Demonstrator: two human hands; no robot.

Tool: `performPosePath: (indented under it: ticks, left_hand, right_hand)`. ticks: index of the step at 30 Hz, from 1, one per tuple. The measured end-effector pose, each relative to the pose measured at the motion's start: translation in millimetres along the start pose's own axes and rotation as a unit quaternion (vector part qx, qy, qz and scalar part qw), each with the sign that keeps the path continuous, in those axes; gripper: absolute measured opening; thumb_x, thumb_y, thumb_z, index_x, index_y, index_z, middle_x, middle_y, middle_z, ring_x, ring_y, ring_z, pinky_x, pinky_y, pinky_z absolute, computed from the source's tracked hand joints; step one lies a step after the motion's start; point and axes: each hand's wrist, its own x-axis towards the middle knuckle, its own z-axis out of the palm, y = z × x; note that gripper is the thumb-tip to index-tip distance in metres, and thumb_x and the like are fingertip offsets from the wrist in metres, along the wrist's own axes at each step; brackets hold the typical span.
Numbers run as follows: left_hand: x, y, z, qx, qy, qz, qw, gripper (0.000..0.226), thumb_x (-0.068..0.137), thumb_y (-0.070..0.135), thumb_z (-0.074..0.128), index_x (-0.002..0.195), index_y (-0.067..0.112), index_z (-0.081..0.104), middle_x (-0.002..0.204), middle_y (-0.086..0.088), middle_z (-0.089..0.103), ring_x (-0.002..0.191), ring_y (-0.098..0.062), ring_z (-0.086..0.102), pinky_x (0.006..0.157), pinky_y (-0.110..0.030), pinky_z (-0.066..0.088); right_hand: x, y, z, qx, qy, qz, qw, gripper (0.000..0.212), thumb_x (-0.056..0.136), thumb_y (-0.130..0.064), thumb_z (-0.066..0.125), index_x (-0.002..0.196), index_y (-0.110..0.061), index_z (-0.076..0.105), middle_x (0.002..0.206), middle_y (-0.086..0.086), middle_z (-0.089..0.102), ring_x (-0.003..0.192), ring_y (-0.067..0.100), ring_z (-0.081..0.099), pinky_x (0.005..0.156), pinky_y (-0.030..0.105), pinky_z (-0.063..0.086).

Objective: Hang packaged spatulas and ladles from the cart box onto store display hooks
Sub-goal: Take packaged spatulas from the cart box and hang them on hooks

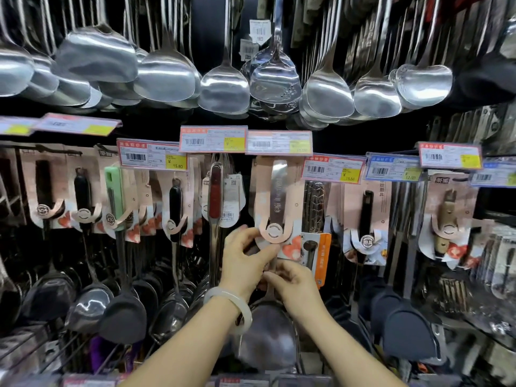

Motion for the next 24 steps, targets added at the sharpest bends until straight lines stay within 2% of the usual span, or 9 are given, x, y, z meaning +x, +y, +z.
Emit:
performPosePath:
  ticks: [3,6,8,11,13,15,19,22,24]
  left_hand:
    - [0.6,-0.1,2.2,-0.059,-0.012,-0.030,0.998,0.025,0.077,-0.002,0.065,0.087,0.021,0.064,0.091,-0.002,0.068,0.075,-0.005,0.064,0.058,-0.010,0.050]
    - [-1.7,-2.0,3.5,-0.066,-0.004,-0.039,0.997,0.020,0.079,0.001,0.065,0.087,0.019,0.065,0.074,0.004,0.069,0.057,0.002,0.062,0.049,-0.014,0.049]
    - [-3.1,-3.7,4.0,-0.060,0.002,-0.047,0.997,0.020,0.080,0.002,0.066,0.086,0.021,0.064,0.064,0.006,0.069,0.056,-0.005,0.062,0.047,-0.021,0.049]
    - [-3.6,-3.5,3.2,-0.062,0.011,-0.054,0.997,0.019,0.080,0.002,0.065,0.086,0.021,0.064,0.066,0.000,0.067,0.061,-0.016,0.060,0.053,-0.029,0.048]
    - [-4.3,-2.8,2.0,-0.067,0.000,-0.055,0.996,0.019,0.081,0.003,0.065,0.085,0.021,0.063,0.060,0.002,0.068,0.053,-0.012,0.060,0.046,-0.025,0.047]
    - [-5.1,-2.7,0.1,-0.071,-0.010,-0.056,0.996,0.020,0.081,0.003,0.065,0.086,0.022,0.062,0.057,0.005,0.069,0.048,-0.007,0.060,0.041,-0.023,0.047]
    - [-5.5,-4.5,-3.1,-0.070,-0.012,-0.053,0.996,0.021,0.081,0.003,0.065,0.087,0.022,0.063,0.058,0.001,0.070,0.051,-0.010,0.062,0.046,-0.026,0.050]
    - [-2.1,-5.4,-5.3,-0.060,-0.011,-0.052,0.997,0.021,0.081,0.004,0.066,0.087,0.024,0.063,0.063,-0.001,0.070,0.058,-0.015,0.064,0.051,-0.027,0.052]
    - [-0.4,-6.3,-5.3,-0.053,-0.014,-0.059,0.997,0.020,0.081,0.007,0.066,0.087,0.026,0.063,0.066,-0.005,0.068,0.061,-0.020,0.061,0.052,-0.028,0.049]
  right_hand:
    - [1.8,-0.9,-0.8,0.030,0.003,0.016,0.999,0.005,0.084,0.002,0.061,0.085,0.002,0.066,0.074,0.013,0.068,0.066,0.016,0.065,0.068,0.029,0.053]
    - [0.0,-2.2,-0.6,0.080,0.005,0.044,0.996,0.007,0.085,0.003,0.060,0.085,-0.002,0.064,0.074,0.014,0.067,0.063,0.017,0.065,0.065,0.030,0.053]
    - [-1.3,-2.6,-1.0,0.092,-0.003,0.050,0.995,0.007,0.085,0.003,0.060,0.086,-0.001,0.064,0.074,0.014,0.067,0.062,0.018,0.065,0.061,0.026,0.053]
    - [-2.6,-4.1,-1.2,0.087,-0.010,0.048,0.995,0.006,0.086,0.003,0.059,0.090,0.003,0.064,0.074,0.015,0.066,0.062,0.017,0.065,0.059,0.024,0.053]
    - [-3.1,-5.6,-1.4,0.082,-0.006,0.038,0.996,0.007,0.086,0.003,0.058,0.091,0.005,0.063,0.075,0.017,0.065,0.062,0.017,0.064,0.057,0.022,0.052]
    - [-3.6,-5.7,-1.3,0.084,-0.002,0.030,0.996,0.009,0.085,0.004,0.058,0.092,0.009,0.061,0.077,0.021,0.064,0.064,0.021,0.063,0.061,0.028,0.051]
    - [-3.4,-5.6,-1.2,0.068,-0.017,0.035,0.997,0.011,0.087,0.002,0.057,0.094,0.008,0.062,0.079,0.021,0.065,0.069,0.023,0.063,0.070,0.037,0.051]
    - [-2.5,-6.7,0.4,0.068,-0.027,0.037,0.997,0.010,0.086,0.002,0.058,0.090,-0.002,0.066,0.075,0.014,0.066,0.062,0.014,0.064,0.058,0.021,0.051]
    - [-1.8,-5.9,1.8,0.085,-0.026,0.044,0.995,0.013,0.086,0.001,0.058,0.086,-0.009,0.067,0.075,0.013,0.066,0.061,0.013,0.065,0.055,0.018,0.049]
